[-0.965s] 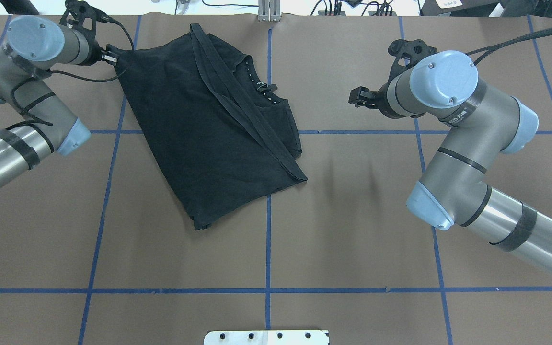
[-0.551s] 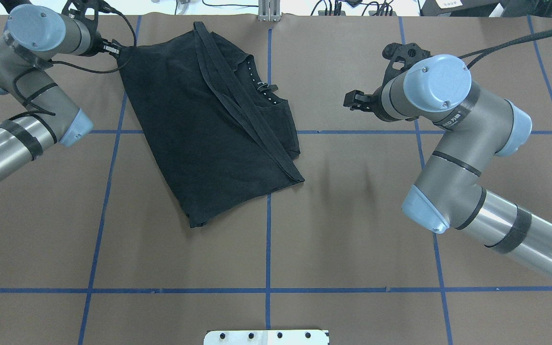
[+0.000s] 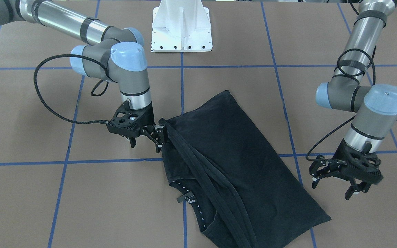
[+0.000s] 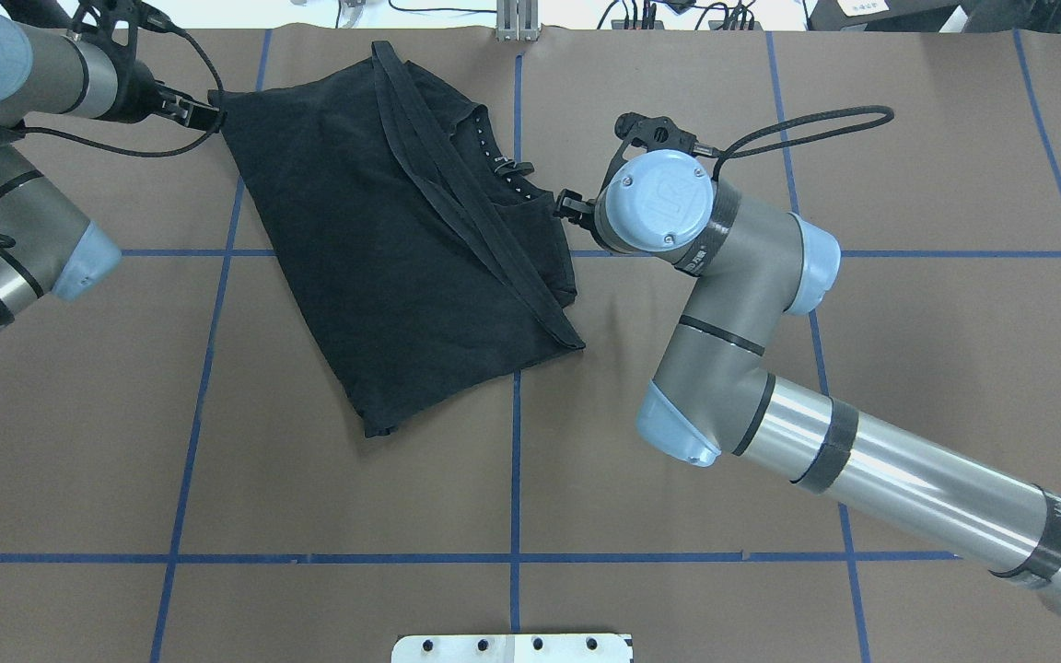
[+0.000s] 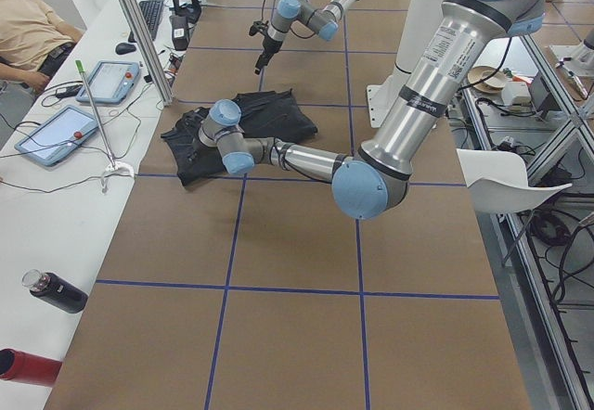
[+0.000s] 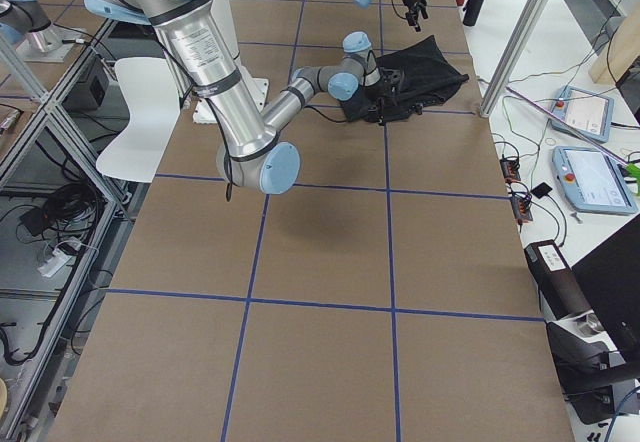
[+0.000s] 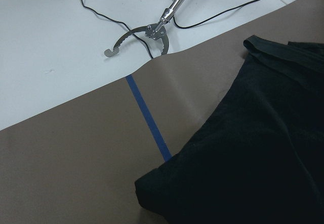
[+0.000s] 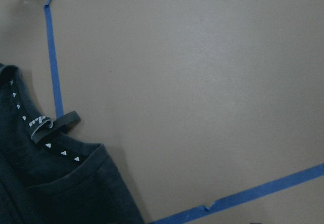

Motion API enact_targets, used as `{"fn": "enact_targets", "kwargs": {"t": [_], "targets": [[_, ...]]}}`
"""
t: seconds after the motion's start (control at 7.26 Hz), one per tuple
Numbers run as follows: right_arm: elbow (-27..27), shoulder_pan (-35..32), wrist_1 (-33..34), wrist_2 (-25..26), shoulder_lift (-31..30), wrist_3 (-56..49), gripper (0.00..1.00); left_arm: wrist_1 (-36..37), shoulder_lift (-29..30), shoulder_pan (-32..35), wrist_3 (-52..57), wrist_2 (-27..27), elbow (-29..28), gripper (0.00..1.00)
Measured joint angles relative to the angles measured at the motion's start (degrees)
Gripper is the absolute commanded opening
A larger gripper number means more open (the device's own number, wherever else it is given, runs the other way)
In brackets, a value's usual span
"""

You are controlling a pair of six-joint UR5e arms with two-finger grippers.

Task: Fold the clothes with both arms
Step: 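Drag the shirt edge away with the left gripper while the right approaches, then lower the right gripper onto the shirt near the printed collar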

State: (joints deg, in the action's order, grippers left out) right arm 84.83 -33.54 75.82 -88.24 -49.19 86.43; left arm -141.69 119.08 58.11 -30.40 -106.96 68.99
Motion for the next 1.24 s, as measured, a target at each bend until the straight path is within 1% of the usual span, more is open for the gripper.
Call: {"fn": "enact_targets", "kwargs": {"t": [0.14, 0.28, 0.41, 0.55, 0.83, 1.1, 1.24], "targets": [[-1.3, 1.3, 0.0, 1.5, 0.9, 0.5, 0.75, 0.0, -0.1, 0.0, -0.7, -0.1, 0.3, 1.00], [-2.2, 2.7, 0.0, 2.6, 1.3, 0.7, 0.70, -0.1, -0.1, 0.0, -1.1, -0.2, 0.4, 1.00], [-2.8, 4.0, 0.1, 3.1, 1.3, 0.6, 0.63, -0.1, -0.2, -0.1, -1.3, -0.2, 0.4, 1.00], [-3.1, 5.2, 0.2, 3.4, 1.4, 0.8, 0.60, -0.1, -0.3, -0.1, -1.4, -0.2, 0.4, 1.00], [-3.3, 6.5, 0.2, 3.7, 1.4, 1.0, 0.55, -0.2, -0.5, -0.2, -1.4, -0.2, 0.4, 1.00], [-3.4, 7.0, 0.2, 3.8, 1.3, 1.0, 0.55, -0.1, -0.6, -0.2, -1.4, -0.2, 0.4, 1.00], [-3.8, 7.1, 0.2, 3.8, 1.4, 1.0, 0.49, -0.1, -0.6, -0.2, -1.4, -0.2, 0.4, 1.00]]}}
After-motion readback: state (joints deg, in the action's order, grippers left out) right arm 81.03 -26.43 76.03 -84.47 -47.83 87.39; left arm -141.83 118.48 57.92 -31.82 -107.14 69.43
